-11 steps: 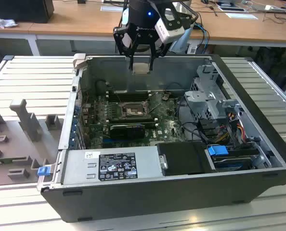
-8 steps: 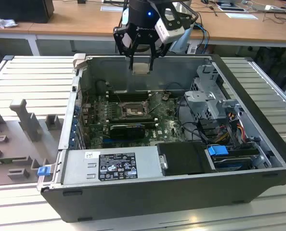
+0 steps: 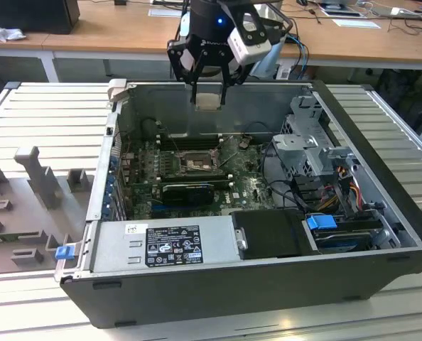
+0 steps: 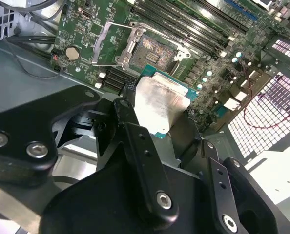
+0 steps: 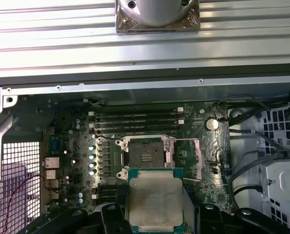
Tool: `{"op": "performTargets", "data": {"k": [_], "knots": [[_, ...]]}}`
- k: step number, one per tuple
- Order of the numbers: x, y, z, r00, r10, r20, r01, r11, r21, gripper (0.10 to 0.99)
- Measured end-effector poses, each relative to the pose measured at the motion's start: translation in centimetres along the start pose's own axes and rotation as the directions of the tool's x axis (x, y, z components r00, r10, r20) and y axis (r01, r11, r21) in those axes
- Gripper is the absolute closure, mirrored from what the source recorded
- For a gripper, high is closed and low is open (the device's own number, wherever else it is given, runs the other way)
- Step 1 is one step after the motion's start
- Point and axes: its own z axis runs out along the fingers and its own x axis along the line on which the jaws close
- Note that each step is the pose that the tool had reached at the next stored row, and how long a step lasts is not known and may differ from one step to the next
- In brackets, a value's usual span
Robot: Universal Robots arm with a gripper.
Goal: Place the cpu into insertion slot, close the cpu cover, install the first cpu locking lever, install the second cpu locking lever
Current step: 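Place the cpu into insertion slot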
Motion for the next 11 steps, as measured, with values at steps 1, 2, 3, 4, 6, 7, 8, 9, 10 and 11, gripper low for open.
{"op": "performTargets", "data": {"k": [1, 2, 3, 4, 6, 7, 8, 9, 10, 11], "knots": [[0.0, 0.0, 0.01, 1.0, 0.0, 0.0, 0.0, 1.0, 0.0, 0.557], [0.0, -0.01, 0.03, 1.0, 0.0, 0.0, 0.0, 1.0, 0.0, 0.557], [0.0, -0.01, 0.04, 1.0, 0.0, -0.0001, 0.0, 1.0, 0.0, 0.557], [0.0, -0.01, 0.05, 1.0, 0.0, 0.0, 0.0, 1.0, 0.0, 0.557], [-0.01, -0.01, 0.07, 1.0, 0.006, 0.0004, -0.006, 1.0, 0.0, 0.557], [-0.01, -0.01, 0.07, 0.9999, 0.012, 0.0009, -0.012, 0.9999, 0.0, 0.557], [-0.01, -0.01, 0.08, 0.9999, 0.015, 0.0013, -0.015, 0.9999, 0.0, 0.557], [-0.01, -0.01, 0.08, 0.9999, 0.017, 0.0014, -0.017, 0.9999, 0.0, 0.557], [0.0, -0.02, 0.08, 0.9998, 0.018, 0.0016, -0.018, 0.9998, 0.0, 0.557], [0.0, -0.02, 0.09, 0.9998, 0.02, 0.0017, -0.02, 0.9998, 0.0, 0.557]]}}
